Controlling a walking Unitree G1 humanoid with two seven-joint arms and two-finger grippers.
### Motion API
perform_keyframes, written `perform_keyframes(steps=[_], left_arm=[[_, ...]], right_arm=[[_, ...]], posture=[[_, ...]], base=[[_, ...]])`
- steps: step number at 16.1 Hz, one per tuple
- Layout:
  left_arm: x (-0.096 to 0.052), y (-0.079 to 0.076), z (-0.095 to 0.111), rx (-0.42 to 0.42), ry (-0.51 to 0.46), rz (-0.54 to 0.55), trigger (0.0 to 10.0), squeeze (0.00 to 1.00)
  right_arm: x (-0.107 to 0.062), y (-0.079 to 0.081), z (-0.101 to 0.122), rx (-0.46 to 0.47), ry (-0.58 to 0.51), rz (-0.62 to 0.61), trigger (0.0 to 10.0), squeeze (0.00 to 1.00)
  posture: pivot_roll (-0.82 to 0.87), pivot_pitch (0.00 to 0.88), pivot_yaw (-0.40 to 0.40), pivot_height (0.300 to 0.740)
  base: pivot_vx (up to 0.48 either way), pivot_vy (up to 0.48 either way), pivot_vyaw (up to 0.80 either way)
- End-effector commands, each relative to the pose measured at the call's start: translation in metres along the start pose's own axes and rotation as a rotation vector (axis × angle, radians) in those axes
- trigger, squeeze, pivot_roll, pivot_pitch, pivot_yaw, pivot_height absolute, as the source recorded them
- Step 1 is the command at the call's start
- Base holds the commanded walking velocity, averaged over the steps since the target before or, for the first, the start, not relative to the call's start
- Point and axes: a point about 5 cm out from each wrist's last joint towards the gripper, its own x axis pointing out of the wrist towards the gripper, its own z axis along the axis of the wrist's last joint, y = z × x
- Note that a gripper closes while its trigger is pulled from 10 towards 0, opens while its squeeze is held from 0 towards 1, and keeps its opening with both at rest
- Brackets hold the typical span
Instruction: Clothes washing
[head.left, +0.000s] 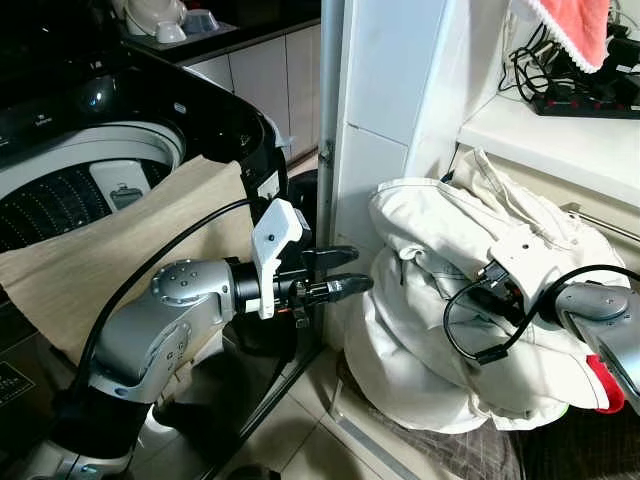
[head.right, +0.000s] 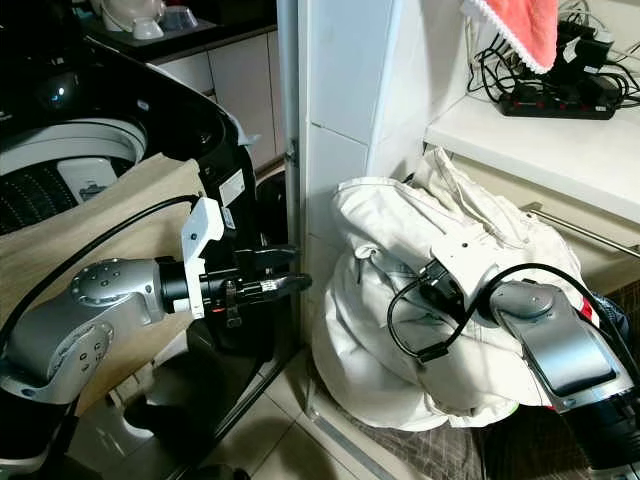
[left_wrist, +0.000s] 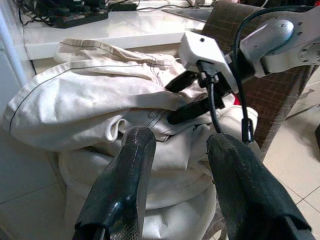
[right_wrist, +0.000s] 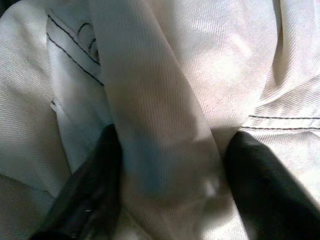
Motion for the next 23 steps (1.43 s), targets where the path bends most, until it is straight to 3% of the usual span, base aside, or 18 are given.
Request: perform_keyframes(steps=[1, 11, 14, 17, 20, 21, 22, 23], left_arm=[[0.000, -0.005, 0.002, 0.006, 0.000, -0.026, 10.0, 0.00], [0.000, -0.007, 0.002, 0.013, 0.000, -0.043, 10.0, 0.00], [-0.001, -0.006, 0.002, 0.016, 0.001, -0.043, 10.0, 0.00], [0.001, -0.003, 0.007, 0.003, -0.029, -0.007, 10.0, 0.00], [0.004, 0.012, 0.032, 0.051, -0.189, 0.130, 10.0, 0.00], [0.005, 0.016, 0.041, 0.057, -0.239, 0.167, 10.0, 0.73], [0.006, 0.018, 0.049, 0.063, -0.278, 0.180, 10.0, 1.00], [0.006, 0.018, 0.055, 0.067, -0.303, 0.180, 10.0, 1.00]], right_arm=[[-0.001, -0.006, -0.005, 0.008, 0.024, -0.020, 0.0, 0.00], [-0.003, -0.007, -0.005, 0.042, 0.010, 0.005, 0.0, 0.00], [-0.006, -0.009, -0.002, 0.109, -0.029, 0.017, 0.0, 0.00], [-0.021, -0.021, 0.013, 0.191, -0.127, 0.014, 0.0, 0.00], [-0.056, -0.046, 0.054, 0.261, -0.365, -0.009, 0.0, 0.00], [-0.070, -0.055, 0.069, 0.274, -0.448, -0.019, 0.0, 0.00], [-0.084, -0.061, 0.082, 0.282, -0.526, -0.019, 0.0, 0.00], [-0.093, -0.065, 0.092, 0.288, -0.589, -0.011, 0.0, 0.00]], posture=[[-0.08, 0.000, 0.030, 0.740], [-0.08, 0.000, 0.032, 0.740], [-0.09, 0.000, 0.035, 0.740], [-0.09, 0.000, 0.036, 0.740], [-0.09, 0.000, 0.037, 0.740], [-0.09, 0.000, 0.036, 0.740], [-0.09, 0.000, 0.036, 0.740], [-0.10, 0.000, 0.035, 0.740]], base=[[0.000, 0.000, 0.00], [0.000, 0.000, 0.00], [0.000, 0.000, 0.00], [0.000, 0.000, 0.00], [0.000, 0.000, 0.00], [0.000, 0.000, 0.00], [0.000, 0.000, 0.00], [0.000, 0.000, 0.00]])
